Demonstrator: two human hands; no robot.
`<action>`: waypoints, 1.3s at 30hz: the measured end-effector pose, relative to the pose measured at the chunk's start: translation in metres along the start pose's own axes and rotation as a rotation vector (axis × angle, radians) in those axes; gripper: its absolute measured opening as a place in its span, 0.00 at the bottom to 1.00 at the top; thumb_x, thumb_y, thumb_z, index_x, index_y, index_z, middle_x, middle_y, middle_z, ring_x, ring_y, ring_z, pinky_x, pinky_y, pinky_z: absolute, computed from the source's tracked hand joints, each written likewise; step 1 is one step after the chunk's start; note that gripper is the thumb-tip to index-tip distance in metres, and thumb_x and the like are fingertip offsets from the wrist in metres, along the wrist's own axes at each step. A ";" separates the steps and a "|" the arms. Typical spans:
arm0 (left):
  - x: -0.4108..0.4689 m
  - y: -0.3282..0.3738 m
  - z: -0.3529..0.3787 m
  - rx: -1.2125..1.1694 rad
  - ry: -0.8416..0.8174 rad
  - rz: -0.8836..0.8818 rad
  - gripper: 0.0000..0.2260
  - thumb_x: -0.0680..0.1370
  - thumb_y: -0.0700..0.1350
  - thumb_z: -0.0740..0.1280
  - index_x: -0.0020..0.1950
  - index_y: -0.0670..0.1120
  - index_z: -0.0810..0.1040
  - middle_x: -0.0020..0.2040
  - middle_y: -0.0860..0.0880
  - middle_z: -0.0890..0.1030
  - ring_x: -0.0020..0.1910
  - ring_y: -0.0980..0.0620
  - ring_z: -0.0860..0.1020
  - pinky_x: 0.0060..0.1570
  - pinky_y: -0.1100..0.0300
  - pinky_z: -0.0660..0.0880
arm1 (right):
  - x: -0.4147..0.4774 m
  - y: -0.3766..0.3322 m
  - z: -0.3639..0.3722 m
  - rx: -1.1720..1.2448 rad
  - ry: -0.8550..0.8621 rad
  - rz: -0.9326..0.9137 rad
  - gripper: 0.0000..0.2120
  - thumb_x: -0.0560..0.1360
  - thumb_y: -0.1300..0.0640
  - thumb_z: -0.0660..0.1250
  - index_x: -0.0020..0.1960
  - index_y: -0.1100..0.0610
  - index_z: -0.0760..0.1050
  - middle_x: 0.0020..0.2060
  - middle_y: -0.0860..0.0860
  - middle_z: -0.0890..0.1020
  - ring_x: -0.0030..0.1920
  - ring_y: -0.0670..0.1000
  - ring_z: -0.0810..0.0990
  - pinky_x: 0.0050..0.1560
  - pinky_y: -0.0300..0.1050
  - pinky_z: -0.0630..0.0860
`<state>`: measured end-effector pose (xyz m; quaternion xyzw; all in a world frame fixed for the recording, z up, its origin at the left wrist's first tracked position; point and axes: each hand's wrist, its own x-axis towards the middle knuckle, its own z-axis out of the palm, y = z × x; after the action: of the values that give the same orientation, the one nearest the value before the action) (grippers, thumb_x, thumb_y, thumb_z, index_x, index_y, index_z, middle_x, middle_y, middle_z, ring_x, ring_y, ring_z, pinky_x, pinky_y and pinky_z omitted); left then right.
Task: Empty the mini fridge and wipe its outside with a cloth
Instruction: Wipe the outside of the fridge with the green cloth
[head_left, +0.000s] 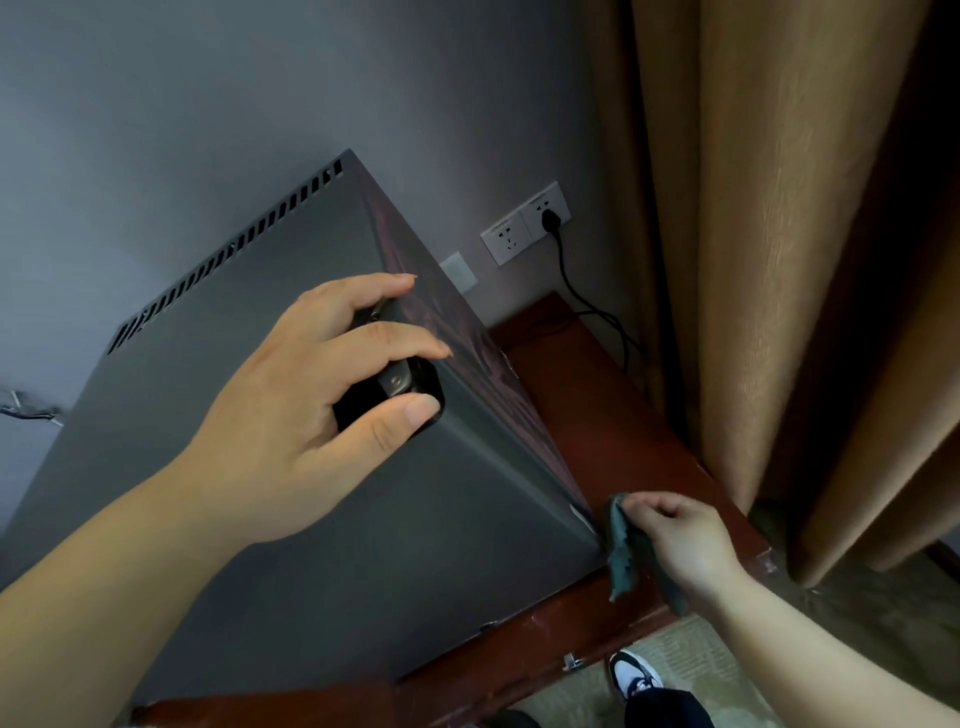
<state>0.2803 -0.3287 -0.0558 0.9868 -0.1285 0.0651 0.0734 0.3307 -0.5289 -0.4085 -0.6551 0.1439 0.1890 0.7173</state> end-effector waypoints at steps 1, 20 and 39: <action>0.000 0.000 0.000 0.002 0.002 0.001 0.15 0.78 0.62 0.60 0.64 0.64 0.76 0.74 0.62 0.65 0.74 0.56 0.65 0.64 0.54 0.66 | 0.000 0.006 -0.001 0.009 0.007 0.027 0.04 0.75 0.60 0.74 0.42 0.54 0.86 0.39 0.48 0.87 0.45 0.49 0.84 0.46 0.39 0.77; 0.000 0.000 0.000 -0.018 -0.001 -0.017 0.16 0.78 0.62 0.60 0.64 0.63 0.76 0.74 0.59 0.66 0.74 0.54 0.65 0.65 0.46 0.70 | -0.009 0.026 0.022 0.074 -0.122 0.105 0.03 0.76 0.58 0.74 0.48 0.56 0.86 0.37 0.50 0.87 0.41 0.52 0.85 0.45 0.47 0.81; 0.002 0.001 0.000 -0.014 -0.006 -0.033 0.16 0.78 0.61 0.60 0.65 0.62 0.76 0.74 0.57 0.67 0.74 0.50 0.67 0.65 0.43 0.70 | -0.013 0.027 0.014 0.056 -0.160 0.071 0.03 0.76 0.61 0.73 0.45 0.57 0.86 0.43 0.51 0.88 0.45 0.49 0.85 0.44 0.37 0.79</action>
<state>0.2820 -0.3304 -0.0552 0.9885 -0.1127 0.0600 0.0812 0.3065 -0.5138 -0.4252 -0.6120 0.1146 0.2621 0.7373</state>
